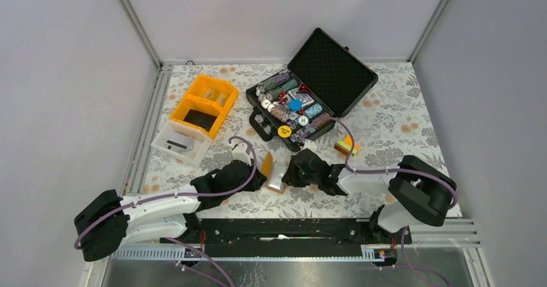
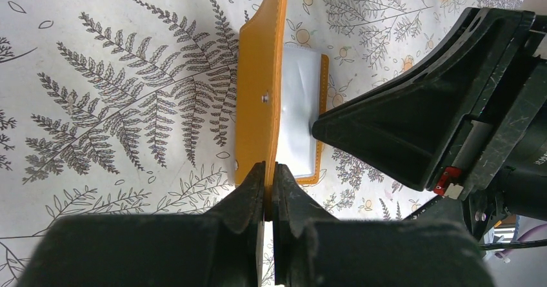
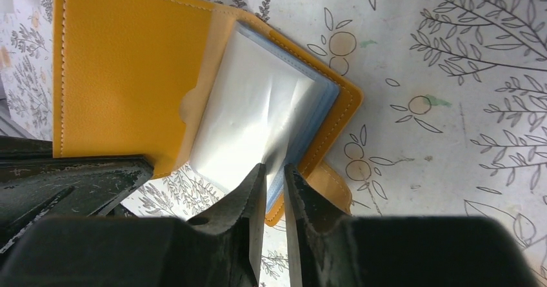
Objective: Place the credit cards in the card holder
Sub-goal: Open the card holder at the center of the board.
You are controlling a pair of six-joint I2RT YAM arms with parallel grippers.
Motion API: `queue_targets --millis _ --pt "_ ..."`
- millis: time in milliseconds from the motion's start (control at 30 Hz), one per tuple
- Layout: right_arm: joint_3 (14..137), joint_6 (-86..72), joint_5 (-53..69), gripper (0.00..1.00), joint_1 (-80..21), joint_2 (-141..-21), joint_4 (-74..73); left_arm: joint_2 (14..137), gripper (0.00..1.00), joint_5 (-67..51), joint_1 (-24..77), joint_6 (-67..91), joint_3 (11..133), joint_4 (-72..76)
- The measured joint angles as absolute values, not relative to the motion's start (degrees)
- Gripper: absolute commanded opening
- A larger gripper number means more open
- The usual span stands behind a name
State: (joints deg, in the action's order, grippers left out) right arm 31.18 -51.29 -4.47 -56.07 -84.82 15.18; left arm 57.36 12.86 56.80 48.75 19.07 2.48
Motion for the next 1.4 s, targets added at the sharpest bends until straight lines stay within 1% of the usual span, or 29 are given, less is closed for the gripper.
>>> queue_targets --millis 400,1233,1300,1400 --pt "30.9 -52.8 -2.2 0.25 -55.6 -87.2 20.6 57.9 0.0 13.8 56.8 48.8 18.3 3.4" --pt "32.0 -52.5 -1.8 0.29 -55.3 -87.3 26.2 57.7 0.0 14.3 56.8 50.1 17.2 4.8" --pt "32.0 -52.5 -1.3 0.29 -55.3 -87.2 27.1 57.4 0.03 14.4 56.8 50.1 17.2 4.4" --pt "32.0 -52.5 -0.8 0.29 -55.3 -87.2 28.3 56.8 0.12 14.5 56.8 50.0 17.2 3.9"
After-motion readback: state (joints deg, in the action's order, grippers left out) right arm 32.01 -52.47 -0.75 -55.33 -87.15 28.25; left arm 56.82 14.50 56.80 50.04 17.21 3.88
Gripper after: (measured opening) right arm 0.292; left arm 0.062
